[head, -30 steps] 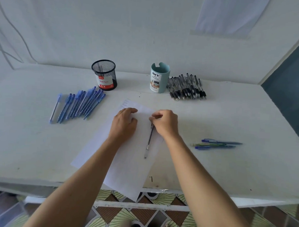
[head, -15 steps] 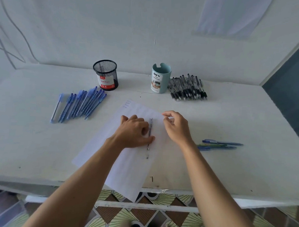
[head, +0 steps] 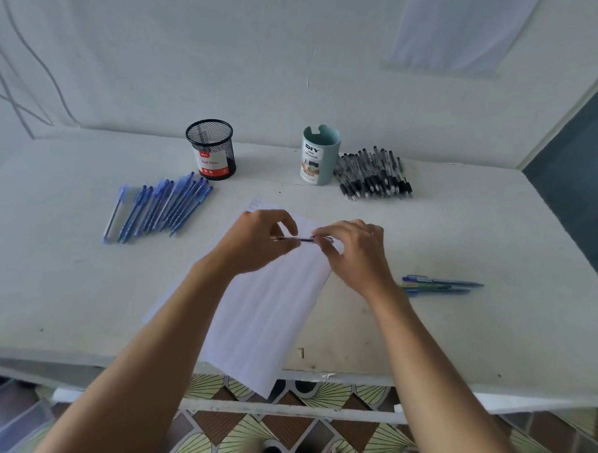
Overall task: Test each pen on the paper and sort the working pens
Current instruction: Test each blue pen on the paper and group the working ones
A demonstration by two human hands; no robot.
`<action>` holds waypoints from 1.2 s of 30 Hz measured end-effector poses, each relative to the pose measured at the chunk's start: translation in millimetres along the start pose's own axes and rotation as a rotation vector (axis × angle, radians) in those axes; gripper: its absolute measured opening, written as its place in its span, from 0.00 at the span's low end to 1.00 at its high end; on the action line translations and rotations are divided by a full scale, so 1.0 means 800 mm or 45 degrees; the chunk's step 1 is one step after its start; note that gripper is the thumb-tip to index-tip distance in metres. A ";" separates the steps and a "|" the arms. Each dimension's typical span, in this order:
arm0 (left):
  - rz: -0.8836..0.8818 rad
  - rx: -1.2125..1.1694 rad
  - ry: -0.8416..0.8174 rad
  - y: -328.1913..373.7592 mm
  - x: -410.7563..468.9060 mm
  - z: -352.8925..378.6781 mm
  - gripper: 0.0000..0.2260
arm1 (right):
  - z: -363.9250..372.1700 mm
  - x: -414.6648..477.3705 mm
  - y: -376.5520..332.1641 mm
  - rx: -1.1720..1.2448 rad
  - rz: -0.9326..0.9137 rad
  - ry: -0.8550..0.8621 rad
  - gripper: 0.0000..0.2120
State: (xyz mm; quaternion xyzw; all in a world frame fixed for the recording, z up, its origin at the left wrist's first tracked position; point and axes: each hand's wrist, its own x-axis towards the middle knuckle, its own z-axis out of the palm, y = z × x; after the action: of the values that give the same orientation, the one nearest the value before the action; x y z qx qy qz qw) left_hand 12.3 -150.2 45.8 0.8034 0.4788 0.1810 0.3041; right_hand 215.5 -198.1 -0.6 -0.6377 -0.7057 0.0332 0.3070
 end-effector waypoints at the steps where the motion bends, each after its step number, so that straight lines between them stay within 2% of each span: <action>1: -0.043 -0.117 0.011 0.002 -0.002 -0.006 0.05 | -0.001 0.001 0.001 0.041 -0.009 -0.001 0.08; 5: -0.251 -0.530 0.046 0.003 -0.007 -0.015 0.13 | 0.002 0.009 -0.001 0.139 -0.047 -0.187 0.12; 7: -0.324 -0.875 0.106 0.001 -0.007 -0.013 0.15 | 0.003 0.011 -0.004 0.218 -0.028 -0.243 0.10; 9: -0.319 -1.360 0.123 0.001 -0.006 -0.008 0.10 | 0.001 0.012 -0.008 0.314 0.049 -0.281 0.08; 11: -0.276 -1.587 0.120 -0.002 -0.005 -0.002 0.04 | -0.001 0.013 -0.016 0.361 0.132 -0.387 0.08; 13: -0.238 -1.426 0.106 -0.006 -0.003 0.004 0.08 | -0.001 0.010 -0.023 0.346 0.163 -0.459 0.08; 16: -0.149 -0.912 0.075 -0.009 -0.002 0.012 0.12 | -0.001 0.005 -0.032 0.299 0.176 -0.510 0.10; 17: -0.145 -0.834 0.091 -0.010 0.000 0.014 0.13 | 0.000 0.004 -0.035 0.284 0.171 -0.504 0.11; 19: -0.221 -0.895 0.205 -0.009 0.005 0.015 0.15 | 0.004 0.004 -0.043 0.220 0.117 -0.444 0.13; 23: -0.500 -1.218 0.605 -0.032 0.024 -0.008 0.15 | -0.002 0.004 -0.045 0.003 0.042 -0.275 0.16; 27: -0.544 -1.098 0.639 -0.066 0.031 -0.027 0.13 | -0.003 0.005 -0.018 -0.034 0.124 -0.169 0.21; 30: -0.533 -0.975 0.647 -0.074 0.028 -0.022 0.08 | 0.011 0.011 -0.009 -0.156 0.186 -0.133 0.14; 36: -0.453 -1.083 0.820 -0.094 0.025 -0.006 0.08 | 0.033 0.018 0.003 -0.279 0.322 -0.209 0.13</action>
State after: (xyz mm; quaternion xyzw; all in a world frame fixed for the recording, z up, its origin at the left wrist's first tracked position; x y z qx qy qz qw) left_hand -30.5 -104.0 -0.3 0.4208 0.5605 0.5403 0.4656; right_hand 205.0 -175.2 -17.5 -0.7462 -0.6419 0.0464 0.1704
